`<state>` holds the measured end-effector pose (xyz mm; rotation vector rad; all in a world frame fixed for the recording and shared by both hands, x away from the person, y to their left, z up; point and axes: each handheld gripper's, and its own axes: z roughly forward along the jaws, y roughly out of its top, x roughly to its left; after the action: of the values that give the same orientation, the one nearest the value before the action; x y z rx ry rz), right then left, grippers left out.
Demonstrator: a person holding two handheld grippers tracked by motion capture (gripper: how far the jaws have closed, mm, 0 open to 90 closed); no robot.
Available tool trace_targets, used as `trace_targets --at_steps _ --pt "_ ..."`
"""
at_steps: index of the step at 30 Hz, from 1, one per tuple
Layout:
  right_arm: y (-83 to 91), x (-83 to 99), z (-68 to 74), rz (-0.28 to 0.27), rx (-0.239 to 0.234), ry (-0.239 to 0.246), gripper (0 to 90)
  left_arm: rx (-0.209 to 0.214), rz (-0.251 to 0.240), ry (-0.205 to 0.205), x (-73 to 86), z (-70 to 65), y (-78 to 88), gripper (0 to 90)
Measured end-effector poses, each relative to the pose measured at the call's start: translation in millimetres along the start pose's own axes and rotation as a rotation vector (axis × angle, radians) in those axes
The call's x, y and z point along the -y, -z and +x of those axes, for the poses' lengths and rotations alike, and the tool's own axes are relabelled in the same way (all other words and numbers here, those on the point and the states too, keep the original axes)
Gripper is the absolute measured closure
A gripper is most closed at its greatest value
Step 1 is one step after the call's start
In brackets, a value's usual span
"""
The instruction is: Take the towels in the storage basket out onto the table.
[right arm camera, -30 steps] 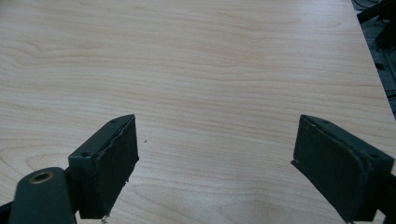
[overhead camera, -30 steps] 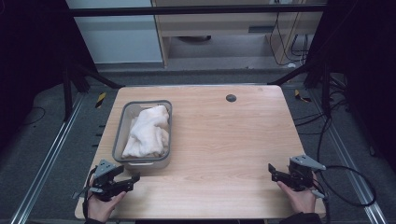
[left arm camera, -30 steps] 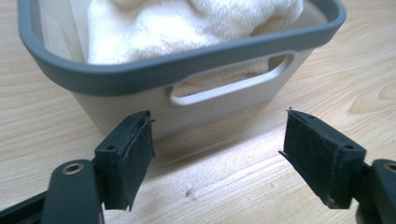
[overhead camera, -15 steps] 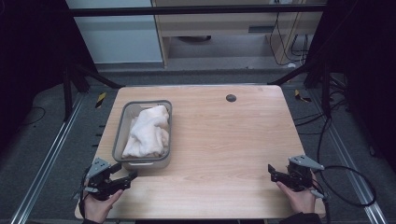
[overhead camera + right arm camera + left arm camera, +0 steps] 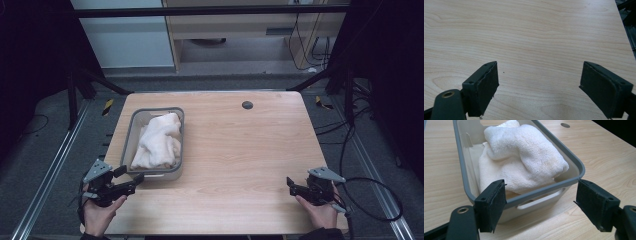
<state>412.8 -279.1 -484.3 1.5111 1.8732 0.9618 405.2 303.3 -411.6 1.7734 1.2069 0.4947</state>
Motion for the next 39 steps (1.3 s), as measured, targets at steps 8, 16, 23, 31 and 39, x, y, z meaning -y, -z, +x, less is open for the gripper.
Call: trace_targets --at_steps 8,16,23,31,39 --pt "-1.0 1.5 -2.0 0.008 0.000 0.001 14.8 0.018 0.000 0.001 -17.9 0.9 -1.0 22.7" --pt "-2.5 1.6 -2.1 0.014 0.002 0.005 14.6 0.029 0.004 -0.014 -33.1 0.6 -3.8 22.6" --pt "-2.5 1.2 -2.1 0.015 0.002 0.008 14.5 0.021 0.016 -0.024 -45.0 2.8 -6.7 22.5" --pt "-2.7 1.3 -2.3 0.020 -0.001 0.009 14.1 0.023 0.019 -0.028 -60.7 5.4 -9.3 22.3" --pt "-3.3 2.1 -1.9 0.027 -0.003 0.016 13.9 0.025 0.052 -0.049 -71.7 5.2 -15.6 22.3"
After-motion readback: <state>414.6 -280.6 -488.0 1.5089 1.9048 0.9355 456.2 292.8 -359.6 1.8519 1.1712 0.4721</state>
